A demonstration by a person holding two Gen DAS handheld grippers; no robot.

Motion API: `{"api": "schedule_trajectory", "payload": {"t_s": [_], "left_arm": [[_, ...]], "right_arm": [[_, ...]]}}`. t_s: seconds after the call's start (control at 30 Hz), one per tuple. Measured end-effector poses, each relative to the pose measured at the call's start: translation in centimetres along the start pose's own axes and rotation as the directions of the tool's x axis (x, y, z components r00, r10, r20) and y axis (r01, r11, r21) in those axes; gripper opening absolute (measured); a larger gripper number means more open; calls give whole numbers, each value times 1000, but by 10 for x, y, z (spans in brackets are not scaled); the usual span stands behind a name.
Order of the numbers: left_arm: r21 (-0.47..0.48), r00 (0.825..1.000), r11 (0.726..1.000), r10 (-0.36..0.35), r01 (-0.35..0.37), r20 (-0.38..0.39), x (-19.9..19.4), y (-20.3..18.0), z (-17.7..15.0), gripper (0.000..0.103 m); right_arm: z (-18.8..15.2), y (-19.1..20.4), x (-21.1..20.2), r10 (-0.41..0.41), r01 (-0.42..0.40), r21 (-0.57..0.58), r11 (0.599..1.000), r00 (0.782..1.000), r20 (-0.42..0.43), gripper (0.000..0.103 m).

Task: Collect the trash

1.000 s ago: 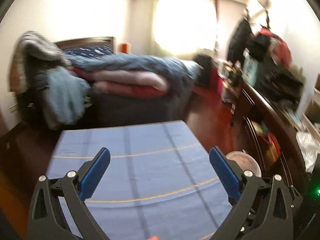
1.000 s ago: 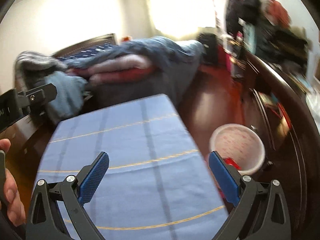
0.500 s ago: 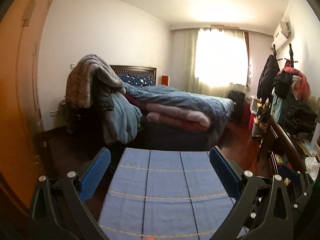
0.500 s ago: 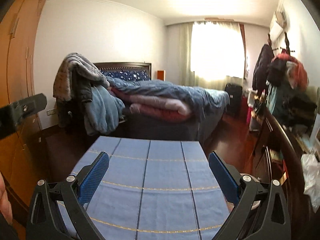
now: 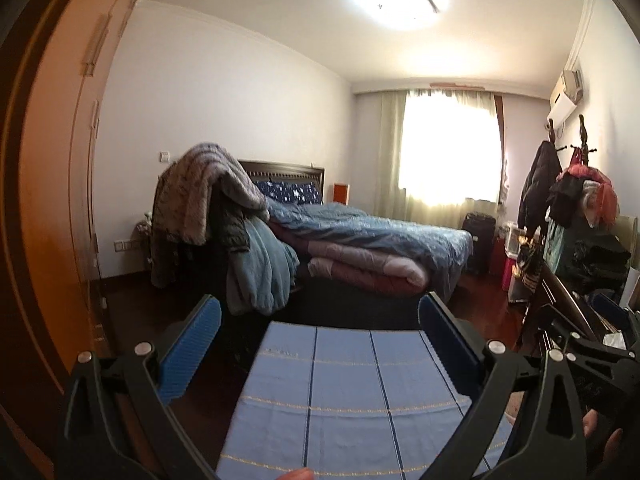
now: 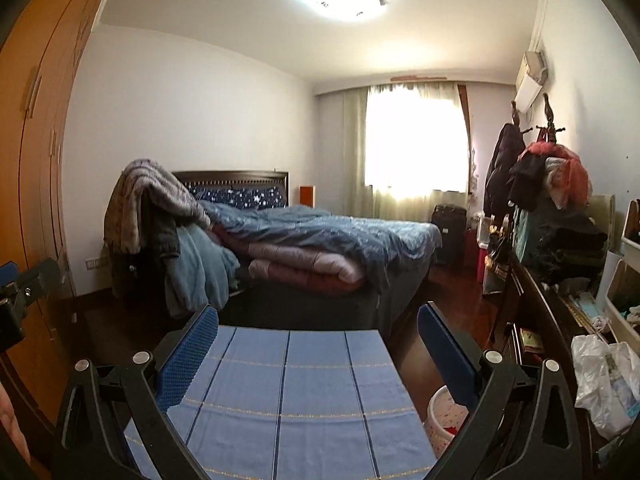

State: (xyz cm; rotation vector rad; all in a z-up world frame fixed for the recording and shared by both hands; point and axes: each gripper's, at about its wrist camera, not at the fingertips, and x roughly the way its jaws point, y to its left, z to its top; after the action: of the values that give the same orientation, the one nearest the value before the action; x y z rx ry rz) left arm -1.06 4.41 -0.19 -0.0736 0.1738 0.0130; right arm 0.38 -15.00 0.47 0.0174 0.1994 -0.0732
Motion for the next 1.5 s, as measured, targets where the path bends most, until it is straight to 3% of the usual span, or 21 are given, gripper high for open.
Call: {"api": "schedule_trajectory", "payload": {"t_s": [0.47, 1.5], "left_arm": [[15, 999, 1000, -22, 21, 50, -20, -11, 13, 100], [41, 996, 997, -75, 73, 44, -16, -22, 9, 100]], "right_arm": [[5, -5, -24, -3, 2, 15, 1000, 999, 48, 99], [6, -4, -33, -16, 15, 24, 1000, 998, 62, 99]]}}
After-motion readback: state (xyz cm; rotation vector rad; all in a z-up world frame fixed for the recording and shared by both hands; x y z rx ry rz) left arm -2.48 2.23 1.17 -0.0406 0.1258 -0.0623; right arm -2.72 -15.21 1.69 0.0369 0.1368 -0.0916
